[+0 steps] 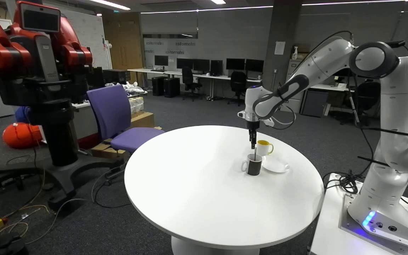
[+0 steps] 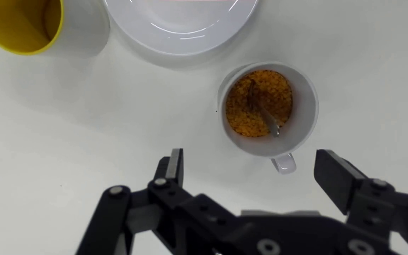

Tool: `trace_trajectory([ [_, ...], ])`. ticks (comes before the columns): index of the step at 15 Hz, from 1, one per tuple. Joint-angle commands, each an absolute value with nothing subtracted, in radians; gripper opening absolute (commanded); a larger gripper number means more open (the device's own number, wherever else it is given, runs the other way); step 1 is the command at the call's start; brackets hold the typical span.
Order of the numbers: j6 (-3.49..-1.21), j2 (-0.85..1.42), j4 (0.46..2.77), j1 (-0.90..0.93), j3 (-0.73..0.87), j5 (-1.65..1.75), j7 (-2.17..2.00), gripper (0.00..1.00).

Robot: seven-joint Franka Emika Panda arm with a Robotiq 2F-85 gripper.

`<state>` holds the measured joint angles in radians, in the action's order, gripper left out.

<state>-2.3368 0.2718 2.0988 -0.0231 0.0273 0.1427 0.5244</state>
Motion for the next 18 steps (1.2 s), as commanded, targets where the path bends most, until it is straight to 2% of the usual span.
trace_trajectory([
  [1, -2.303, 0.214, 2.148, -0.027, 0.008, 0.167, 0.471, 1.00],
  [7, -2.284, 0.193, 2.191, -0.035, -0.004, 0.151, 0.473, 1.00],
  [11, -2.290, 0.189, 2.204, -0.041, 0.001, 0.152, 0.463, 0.87],
  [12, -2.293, 0.187, 2.206, -0.040, 0.003, 0.157, 0.454, 0.89],
  [13, -2.295, 0.185, 2.208, -0.041, 0.005, 0.155, 0.452, 0.82],
  [16, -2.313, 0.181, 2.211, -0.041, 0.009, 0.157, 0.430, 0.75],
  [18, -2.318, 0.177, 2.210, -0.040, 0.012, 0.161, 0.414, 0.78],
])
